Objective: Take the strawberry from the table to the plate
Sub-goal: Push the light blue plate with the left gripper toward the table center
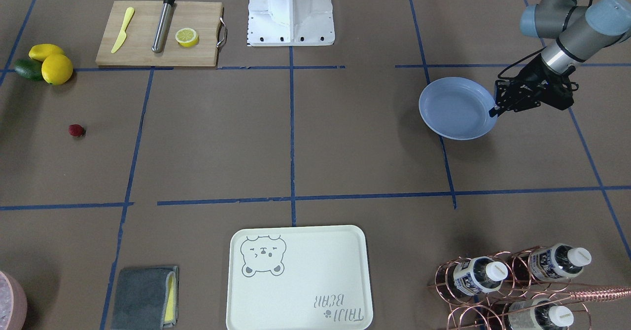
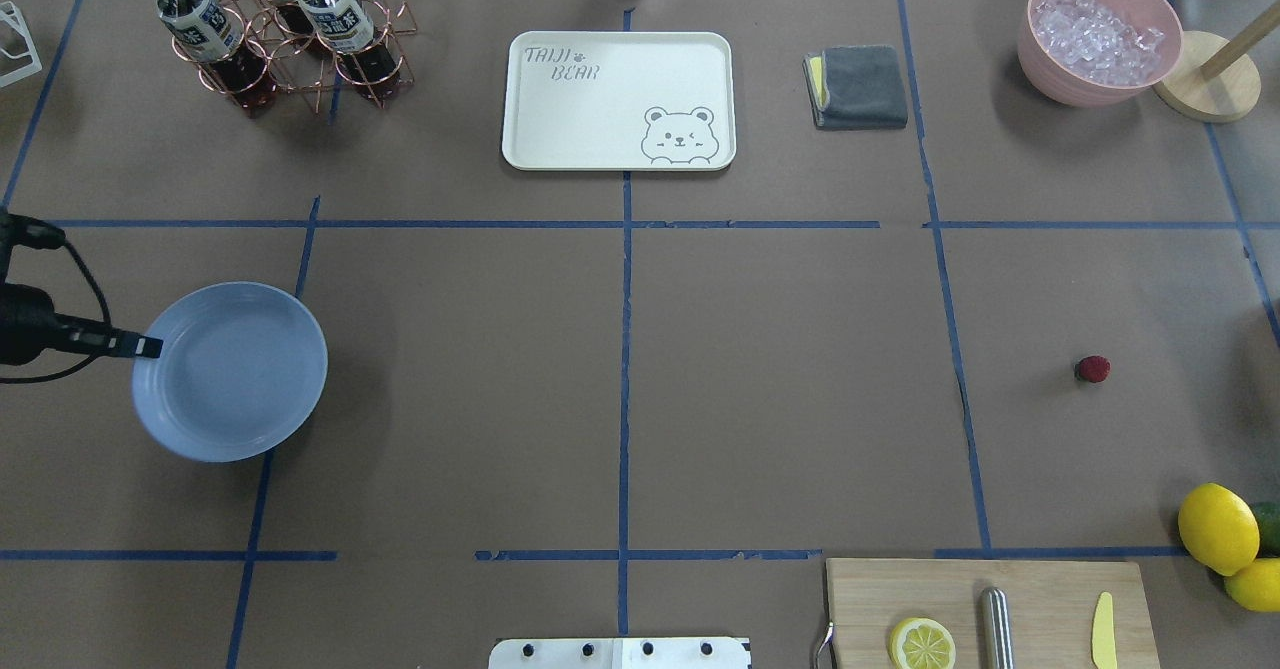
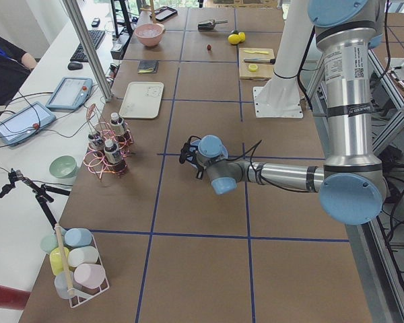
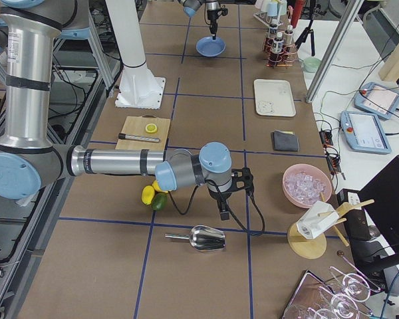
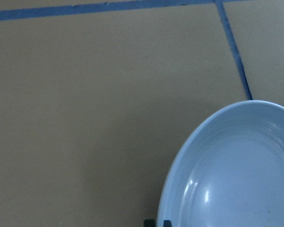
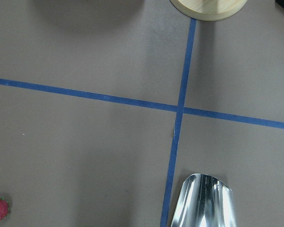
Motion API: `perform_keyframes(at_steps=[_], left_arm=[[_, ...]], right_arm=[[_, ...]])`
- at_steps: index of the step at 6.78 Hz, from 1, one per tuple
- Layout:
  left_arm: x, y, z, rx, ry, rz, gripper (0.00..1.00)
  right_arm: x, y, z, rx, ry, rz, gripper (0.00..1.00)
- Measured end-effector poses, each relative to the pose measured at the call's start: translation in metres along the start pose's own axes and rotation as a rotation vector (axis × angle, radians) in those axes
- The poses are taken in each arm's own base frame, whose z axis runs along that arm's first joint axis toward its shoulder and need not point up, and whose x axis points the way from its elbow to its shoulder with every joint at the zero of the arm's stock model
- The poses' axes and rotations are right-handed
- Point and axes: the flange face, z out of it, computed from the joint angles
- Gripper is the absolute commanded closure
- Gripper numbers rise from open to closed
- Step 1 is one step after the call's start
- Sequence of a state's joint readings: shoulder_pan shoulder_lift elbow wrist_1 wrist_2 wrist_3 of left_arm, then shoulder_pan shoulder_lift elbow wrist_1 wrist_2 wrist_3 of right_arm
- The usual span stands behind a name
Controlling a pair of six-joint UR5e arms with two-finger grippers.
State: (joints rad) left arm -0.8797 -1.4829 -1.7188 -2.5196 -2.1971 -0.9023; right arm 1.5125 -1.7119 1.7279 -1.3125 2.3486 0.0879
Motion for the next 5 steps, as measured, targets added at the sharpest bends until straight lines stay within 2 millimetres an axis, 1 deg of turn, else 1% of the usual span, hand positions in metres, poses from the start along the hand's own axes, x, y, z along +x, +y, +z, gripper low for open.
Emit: perform_keyframes(at_steps=[1, 2, 3, 4, 5], left_arm=[[0.054, -0.031, 0.008, 0.001, 0.020, -0.042, 1.00], [0.117, -0.055, 0.034, -0.006, 0.037, -0.084, 1.00], [0.193, -0.076, 0.072, -0.014, 0.035, -0.127, 1.00], [0.259, -0.082, 0.104, -0.026, 0.034, -0.151, 1.00], [0.308, -0.075, 0.128, -0.037, 0.042, -0.157, 1.00]], right_arm=[[0.001, 0.001, 0.000, -0.001, 0.000, 0.002, 0.00], [0.002, 0.002, 0.001, -0.003, 0.000, 0.006, 0.00], [0.003, 0.003, 0.002, -0.006, 0.000, 0.009, 0.00], [0.004, 0.005, 0.003, -0.009, -0.001, 0.013, 0.00], [0.006, 0.007, 0.004, -0.013, -0.001, 0.017, 0.00]])
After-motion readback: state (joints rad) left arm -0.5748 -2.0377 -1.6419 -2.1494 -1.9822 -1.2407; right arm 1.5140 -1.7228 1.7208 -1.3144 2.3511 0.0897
